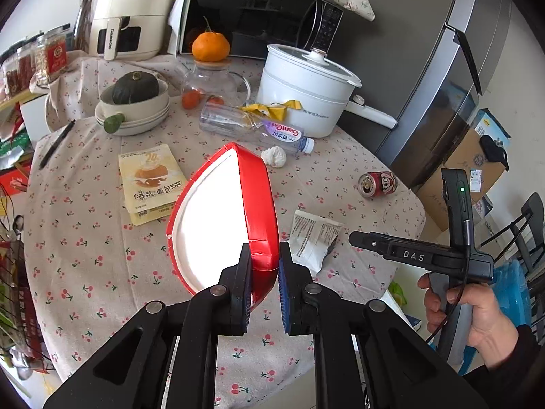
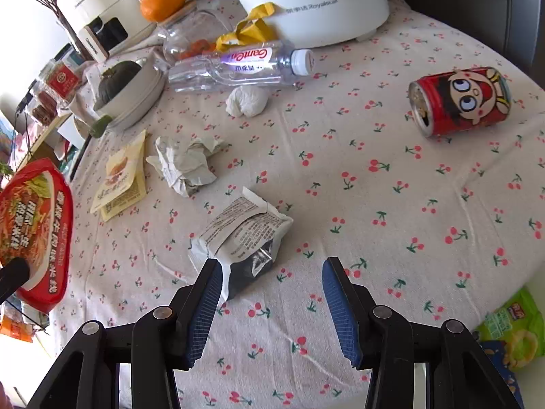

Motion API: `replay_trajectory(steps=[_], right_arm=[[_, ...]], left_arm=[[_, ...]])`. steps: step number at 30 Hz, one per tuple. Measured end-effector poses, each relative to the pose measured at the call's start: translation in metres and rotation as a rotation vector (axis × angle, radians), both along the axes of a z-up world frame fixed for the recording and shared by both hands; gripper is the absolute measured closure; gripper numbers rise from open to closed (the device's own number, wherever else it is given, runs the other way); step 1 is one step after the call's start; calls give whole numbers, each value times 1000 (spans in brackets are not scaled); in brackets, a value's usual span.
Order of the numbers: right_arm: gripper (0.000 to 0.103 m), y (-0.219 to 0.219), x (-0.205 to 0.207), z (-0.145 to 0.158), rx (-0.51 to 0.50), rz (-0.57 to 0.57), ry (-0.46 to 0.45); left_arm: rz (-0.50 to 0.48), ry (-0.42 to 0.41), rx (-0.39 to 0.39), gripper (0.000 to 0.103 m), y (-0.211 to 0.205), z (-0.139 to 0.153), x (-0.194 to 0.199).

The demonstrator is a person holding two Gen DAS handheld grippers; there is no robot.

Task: Collect trash
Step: 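Hold the red bowl with the left gripper while the right gripper grasps the white wrapper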

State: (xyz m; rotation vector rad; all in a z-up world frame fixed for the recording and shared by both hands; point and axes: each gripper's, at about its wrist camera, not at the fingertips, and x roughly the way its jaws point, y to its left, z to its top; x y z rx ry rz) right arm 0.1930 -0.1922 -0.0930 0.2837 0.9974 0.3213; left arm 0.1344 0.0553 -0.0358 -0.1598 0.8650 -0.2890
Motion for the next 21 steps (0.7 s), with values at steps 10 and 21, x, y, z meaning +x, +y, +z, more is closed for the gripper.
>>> replay_trajectory(steps=[10,21], right_arm=[[49,16,39,-34,45,-65,39],[96,24,28,-15,58,-27,-19]], left_arm=[[59,54,31,89,28,-18,5],[54,53,53,89,23,-14,-2]])
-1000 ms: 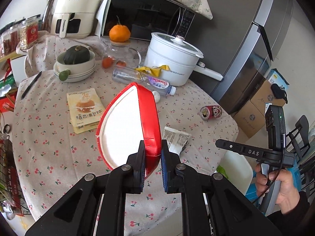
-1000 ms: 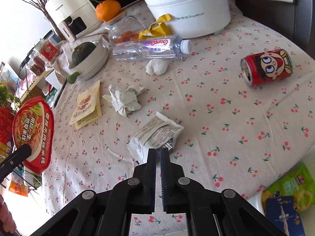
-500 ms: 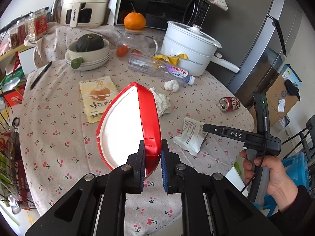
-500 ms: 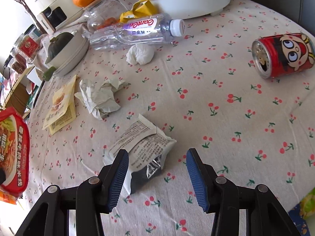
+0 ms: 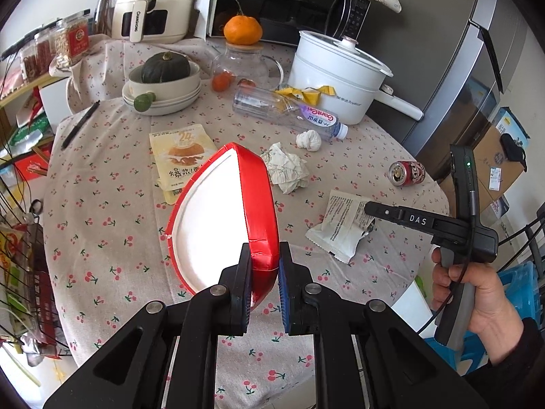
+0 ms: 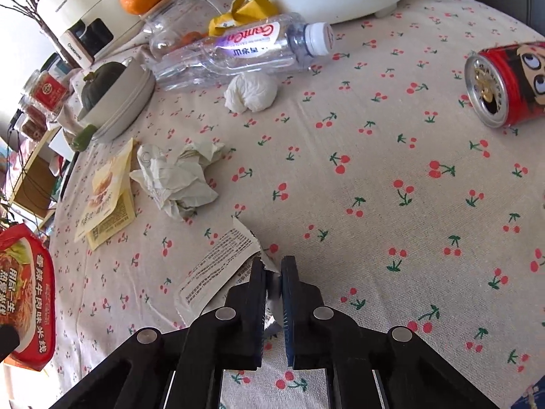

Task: Collect trash
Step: 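Hold the red bowl with the left gripper while the right gripper grasps the white wrapper, then carry the red bowl and white wrapper over the white bin and open both grippers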

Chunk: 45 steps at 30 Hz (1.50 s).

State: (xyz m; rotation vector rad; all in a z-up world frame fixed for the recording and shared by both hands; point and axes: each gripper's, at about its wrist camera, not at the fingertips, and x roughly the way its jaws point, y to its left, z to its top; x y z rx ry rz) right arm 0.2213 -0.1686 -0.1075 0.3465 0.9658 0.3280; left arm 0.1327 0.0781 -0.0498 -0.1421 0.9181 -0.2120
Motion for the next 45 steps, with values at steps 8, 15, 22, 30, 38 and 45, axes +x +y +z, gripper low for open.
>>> replay_trajectory(steps=[8,15,22,30,38,45], right_arm=[[97,-26,-42,70,-59,13,-172],[97,-86,-86,106,-144,-51,-260],[97,-167,-121,97,-231,-198,-219],[97,-259,-145,62,-291,-332,-102],[96,-318,-160,40,-303,-413,-1],[96,-336,-165,40,-286,-451,28]], left_arm=[[-61,-29,-18,89,-33,13,-3],[-184,-45,-27,89,-104,20,-3],[-369,-25,-25,89,-205,10,-6],[-579,28,36,89,-314,-35,-22],[-661,41,50,89,-366,-63,-27],[-747,60,19,89,-397,-72,-41]])
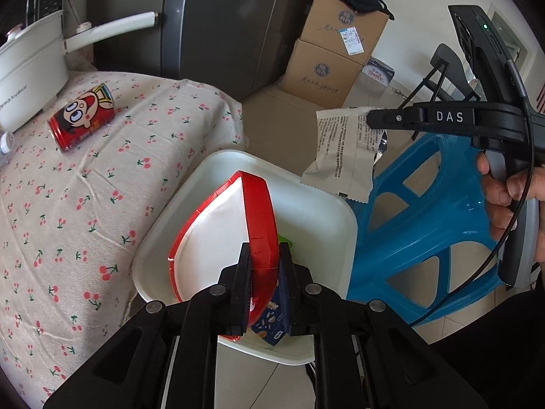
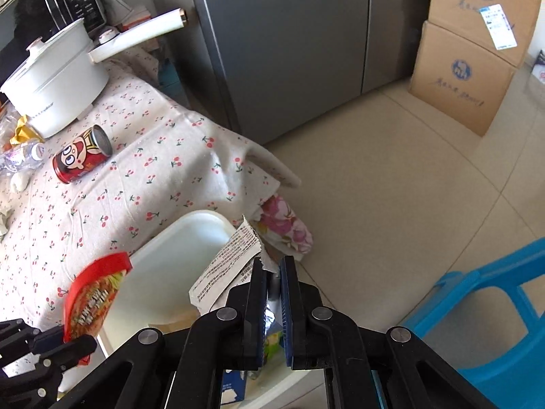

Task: Collect trash
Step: 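Carry the red bowl and white wrapper over the white bin and open both grippers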

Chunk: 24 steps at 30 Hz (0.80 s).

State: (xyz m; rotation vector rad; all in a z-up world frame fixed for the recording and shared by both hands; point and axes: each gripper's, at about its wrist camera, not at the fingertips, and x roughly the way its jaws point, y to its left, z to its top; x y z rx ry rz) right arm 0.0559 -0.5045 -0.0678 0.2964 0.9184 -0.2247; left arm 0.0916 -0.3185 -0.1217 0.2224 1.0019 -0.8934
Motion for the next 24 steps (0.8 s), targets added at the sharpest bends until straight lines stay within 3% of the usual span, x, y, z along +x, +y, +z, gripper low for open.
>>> replay_trajectory(steps=[5,6,10,16,24], right_arm=[[96,-1,-1,-2,2,-5,16],[96,0,-1,-2,0,-4,20],[96,6,2,-1,-13,8,24],[96,18,6,3,-29,31,20],[96,43,15,4,-66,77,37]], left_arm=[[-8,31,46,88,-2,-14,4],[4,36,68,83,-1,-17,6],[49,41,82,41,11,-16,9],[115,3,77,29,44,6,12],[221,-34,115,22,110,25,15]])
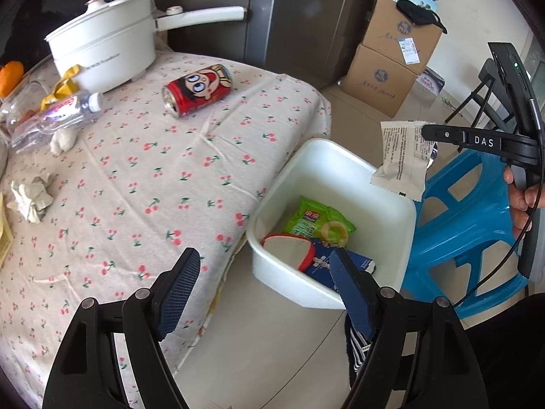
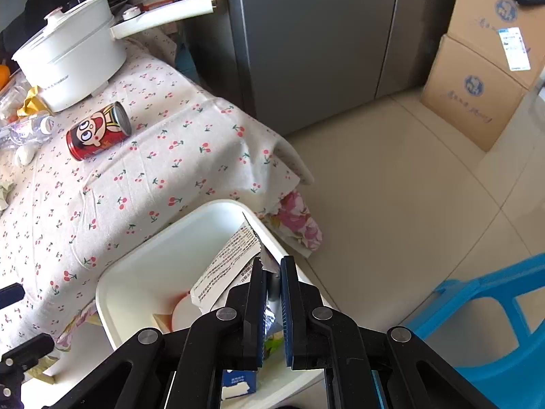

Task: Collect trash
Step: 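Carry the red bowl and white wrapper over the white bin and open both grippers, then reach the right gripper to the red cartoon can and grasp it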

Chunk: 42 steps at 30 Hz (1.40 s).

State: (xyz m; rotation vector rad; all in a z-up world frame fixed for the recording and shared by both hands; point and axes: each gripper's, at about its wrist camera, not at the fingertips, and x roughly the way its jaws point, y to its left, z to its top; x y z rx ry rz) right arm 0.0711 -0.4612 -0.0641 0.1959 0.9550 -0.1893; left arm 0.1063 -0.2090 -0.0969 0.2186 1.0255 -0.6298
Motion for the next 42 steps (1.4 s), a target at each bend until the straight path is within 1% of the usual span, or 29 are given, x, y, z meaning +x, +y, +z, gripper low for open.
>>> replay_trajectory(steps=[2,4,5,6,8,10,15,17,24,27,30,33,38,42], right_arm=[[92,6,2,1,4,6,4],[91,12,4,2,-4,3,6],[88,15,5,3,-11,4,8],[84,18,6,4,-13,8,5],[64,25,9,7,-15,10,-2],[56,32,11,11,-10,18,-17],[47,58,18,22,-12,55,-45],[40,70,22,26,-21,70,-55],[30,117,39,34,-31,125,-76],[27,139,46,37,-39,155,-85],[24,163,54,37,-65,184,-95],[23,187,60,35,-79,203,-91],[21,228,66,33,-58,241,-92],[20,259,67,28,-52,274,-92]], left_arm=[[30,-9,5,21,18,5,0],[61,-19,3,20,37,11,1],[78,-23,1,19,45,14,1],[95,-28,-2,17,54,16,2],[127,-32,-11,14,73,20,2],[159,-34,-18,13,90,24,3],[249,-63,-16,7,132,31,4],[295,-82,-10,6,151,34,4],[486,-132,23,2,220,33,16],[577,-129,21,1,248,30,22],[635,-136,1,0,267,32,22],[653,-154,-4,0,279,35,21],[652,-181,3,0,296,37,19],[654,-171,11,0,315,30,19]])
